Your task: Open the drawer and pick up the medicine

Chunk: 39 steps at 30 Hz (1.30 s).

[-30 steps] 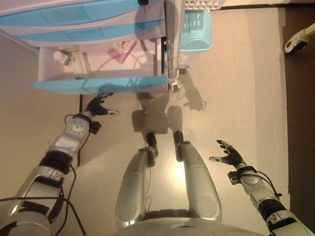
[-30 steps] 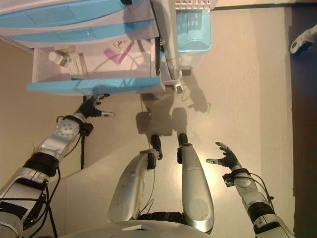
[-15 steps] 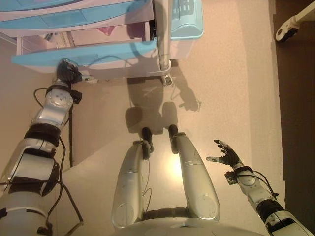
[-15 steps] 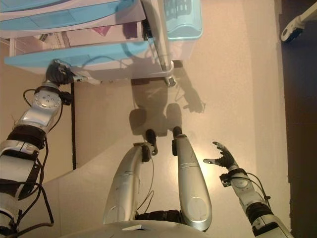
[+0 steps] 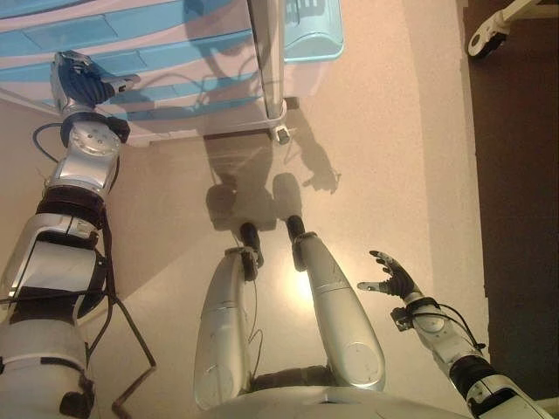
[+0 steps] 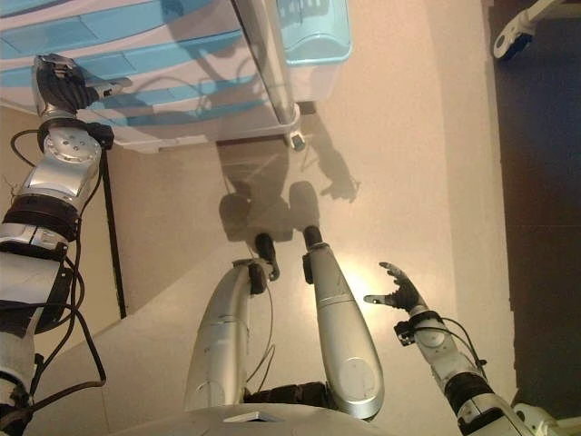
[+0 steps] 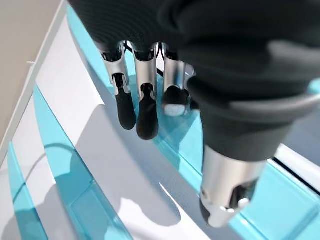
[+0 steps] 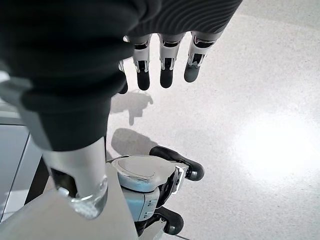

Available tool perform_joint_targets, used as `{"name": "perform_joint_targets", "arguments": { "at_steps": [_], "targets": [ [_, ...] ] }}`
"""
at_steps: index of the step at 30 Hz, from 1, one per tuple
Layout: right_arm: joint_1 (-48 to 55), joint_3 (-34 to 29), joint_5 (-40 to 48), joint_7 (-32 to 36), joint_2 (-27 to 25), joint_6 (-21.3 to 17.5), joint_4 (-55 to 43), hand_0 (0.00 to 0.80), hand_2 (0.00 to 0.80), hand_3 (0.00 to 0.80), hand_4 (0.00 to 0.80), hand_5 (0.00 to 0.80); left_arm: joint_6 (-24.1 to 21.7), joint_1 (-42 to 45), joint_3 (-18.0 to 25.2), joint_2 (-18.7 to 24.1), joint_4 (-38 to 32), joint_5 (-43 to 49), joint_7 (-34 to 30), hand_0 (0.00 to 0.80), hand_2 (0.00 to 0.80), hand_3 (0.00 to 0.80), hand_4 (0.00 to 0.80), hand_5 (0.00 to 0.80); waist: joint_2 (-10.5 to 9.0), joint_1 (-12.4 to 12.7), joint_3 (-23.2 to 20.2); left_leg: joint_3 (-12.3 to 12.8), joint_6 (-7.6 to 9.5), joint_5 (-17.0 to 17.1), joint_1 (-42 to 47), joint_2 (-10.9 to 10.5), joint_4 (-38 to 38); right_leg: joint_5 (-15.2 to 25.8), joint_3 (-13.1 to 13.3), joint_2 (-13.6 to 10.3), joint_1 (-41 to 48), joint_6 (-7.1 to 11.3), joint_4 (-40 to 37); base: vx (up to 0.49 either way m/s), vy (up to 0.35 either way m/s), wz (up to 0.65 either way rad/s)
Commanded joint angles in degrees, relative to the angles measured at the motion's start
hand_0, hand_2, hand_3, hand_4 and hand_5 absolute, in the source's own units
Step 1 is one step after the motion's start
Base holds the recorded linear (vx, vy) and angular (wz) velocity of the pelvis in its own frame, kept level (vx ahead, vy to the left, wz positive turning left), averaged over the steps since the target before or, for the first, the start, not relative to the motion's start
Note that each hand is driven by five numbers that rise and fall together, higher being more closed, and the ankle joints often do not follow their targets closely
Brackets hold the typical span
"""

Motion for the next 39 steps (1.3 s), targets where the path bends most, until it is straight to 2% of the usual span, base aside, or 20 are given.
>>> {"name": "perform_joint_targets", "arguments": {
  "at_steps": [1, 9, 13, 16, 17, 19, 20, 23, 26, 29, 30, 33, 39],
  "targets": [
    [2.32, 1.25, 1.87, -1.4, -0.51, -1.39, -1.68, 0.0, 0.0, 0.0, 0.0, 0.0, -3.79, -12.87, -2.59, 5.05, 1.85, -2.64, 2.8, 0.0, 0.0, 0.0, 0.0, 0.0, -0.47, -3.11, -2.85, 2.48, 4.0, -1.11, 3.98, -2.53, -5.64, 2.82, 0.15, 0.18, 0.72, 1.25, -4.17, -0.018, 0.004, -0.03],
    [1.83, 1.42, 1.5, -0.95, 0.31, -1.86, -1.15, 0.0, 0.0, 0.0, 0.0, 0.0, -3.69, -12.33, -2.33, 3.23, 3.59, -5.24, -1.95, 0.0, 0.0, 0.0, 0.0, 0.0, -0.45, -3.45, -2.85, 2.81, 3.9, -1.27, 5.56, -2.68, -6.51, 2.71, 0.61, 0.37, 2.16, 1.43, -4.8, -0.011, -0.003, -0.03],
    [2.37, 0.58, 0.33, -0.28, 0.94, -2.06, -0.76, 0.0, 0.0, 0.0, 0.0, 0.0, -5.93, -6.24, 0.32, 2.78, 2.66, -9.52, -9.58, 0.0, 0.0, 0.0, 0.0, 0.0, 0.11, -3.01, -3.56, 2.98, 3.56, -1.16, 8.04, -2.84, -8.0, 2.58, 0.59, 0.01, 4.58, 1.7, -5.89, -0.006, -0.006, -0.01],
    [2.68, -1.07, -0.28, 0.61, 1.65, -2.12, 0.2, 0.0, 0.0, 0.0, 0.0, 0.0, -8.13, 4.48, 4.63, 1.11, -0.41, -17.88, -18.46, 0.0, 0.0, 0.0, 0.0, 0.0, 0.91, -1.88, -4.66, 2.5, 3.06, -0.8, 11.39, -3.19, -9.89, 2.66, 0.3, -0.94, 8.01, 2.11, -7.85, 0.008, -0.012, -0.01],
    [2.73, -1.21, -0.44, 0.73, 1.69, -2.28, 0.31, 0.0, 0.0, 0.0, 0.0, 0.0, -8.12, 5.5, 5.09, 0.88, -0.81, -18.75, -19.45, 0.0, 0.0, 0.0, 0.0, 0.0, 0.99, -1.82, -4.72, 2.45, 3.01, -0.74, 11.73, -3.21, -10.09, 2.7, 0.22, -1.07, 8.38, 2.14, -8.09, 0.041, -0.033, -0.09],
    [3.27, -2.75, -0.95, 1.61, 2.39, -2.69, 1.52, 0.0, 0.0, 0.0, 0.0, 0.0, -11.06, 15.53, 9.02, -1.92, -3.43, -23.65, -26.12, 0.0, 0.0, 0.0, 0.0, 0.0, 1.37, -0.38, -5.86, 1.79, 2.68, -0.27, 14.51, -3.66, -12.01, 3.07, -0.66, -2.34, 11.61, 2.52, -10.55, 0.043, -0.044, -0.05],
    [3.5, -3.16, -1.09, 1.82, 2.57, -2.74, 1.79, 0.0, 0.0, 0.0, 0.0, 0.0, -11.91, 18.14, 9.91, -2.76, -4.26, -23.85, -27.32, 0.0, 0.0, 0.0, 0.0, 0.0, 1.44, -0.01, -6.2, 1.53, 2.58, -0.12, 15.18, -3.83, -12.52, 3.18, -0.91, -2.63, 12.52, 2.61, -11.27, 0.056, -0.054, 0.01],
    [5.04, -5.86, -1.98, 2.72, 3.59, -3.28, 3.35, 0.0, 0.0, 0.0, 0.0, 0.0, -15.86, 31.55, 13.96, -8.02, -7.44, -26.91, -33.16, 0.0, 0.0, 0.0, 0.0, 0.0, 1.72, 2.2, -8.26, -0.07, 2.02, 0.76, 19.14, -4.8, -15.79, 3.71, -2.41, -4.11, 17.73, 3.2, -15.44, 0.073, -0.043, 0.13],
    [6.53, -8.37, -3.26, 4.02, 4.57, -3.91, 5.39, 0.0, 0.0, 0.0, 0.0, 0.0, -17.58, 41.26, 15.83, -13.32, -7.91, -26.86, -38.33, 0.0, 0.0, 0.0, 0.0, 0.0, 1.96, 4.06, -10.66, -1.7, 1.56, 1.91, 23.27, -5.58, -19.73, 4.21, -3.93, -5.2, 22.83, 3.86, -19.42, 0.083, -0.025, 0.24],
    [7.57, -10.06, -4.1, 5.32, 5.03, -4.29, 6.78, 0.0, 0.0, 0.0, 0.0, 0.0, -17.71, 46.35, 16.55, -15.99, -5.94, -22.37, -40.54, 0.0, 0.0, 0.0, 0.0, 0.0, 2.07, 5.07, -12.93, -2.65, 1.08, 2.98, 26.26, -5.76, -22.89, 4.7, -5.02, -5.47, 26.56, 4.15, -22.57, 0.087, -0.018, 0.24],
    [8.26, -11.15, -5.1, 6.77, 5.17, -3.77, 7.51, 0.0, 0.0, 0.0, 0.0, 0.0, -17.55, 49.5, 16.73, -17.36, -3.25, -18.64, -41.82, 0.0, 0.0, 0.0, 0.0, 0.0, 2.06, 5.61, -14.94, -3.2, 0.71, 3.27, 28.94, -5.73, -25.21, 4.57, -5.76, -5.4, 29.7, 4.24, -24.8, 0.111, -0.014, 0.29],
    [9.26, -12.5, -7.66, 8.88, 5.14, -4.08, 9.61, 0.0, 0.0, 0.0, 0.0, 0.0, -16.78, 53.34, 16.99, -19.47, 1.78, -15.89, -43.75, 0.0, 0.0, 0.0, 0.0, 0.0, 2.25, 6.24, -18.21, -4.03, 0.14, 3.99, 33.01, -5.45, -29.09, 4.76, -6.85, -5.12, 34.24, 4.31, -28.38, 0.106, 0.006, 0.14],
    [9.64, -13.23, -8.25, 12.54, 6.81, -3.62, 15.43, 0.0, 0.0, 0.0, 0.0, 0.0, -11.71, 58.21, 16.18, -23.86, 10.16, -12.35, -47.48, 0.0, 0.0, 0.0, 0.0, 0.0, 2.22, 7.83, -22.6, -5.39, -0.2, 4.57, 37.6, -5.3, -32.68, 4.94, -8.55, -4.93, 39.63, 4.18, -32.03, 0.003, -0.01, 0.17]
  ]
}}
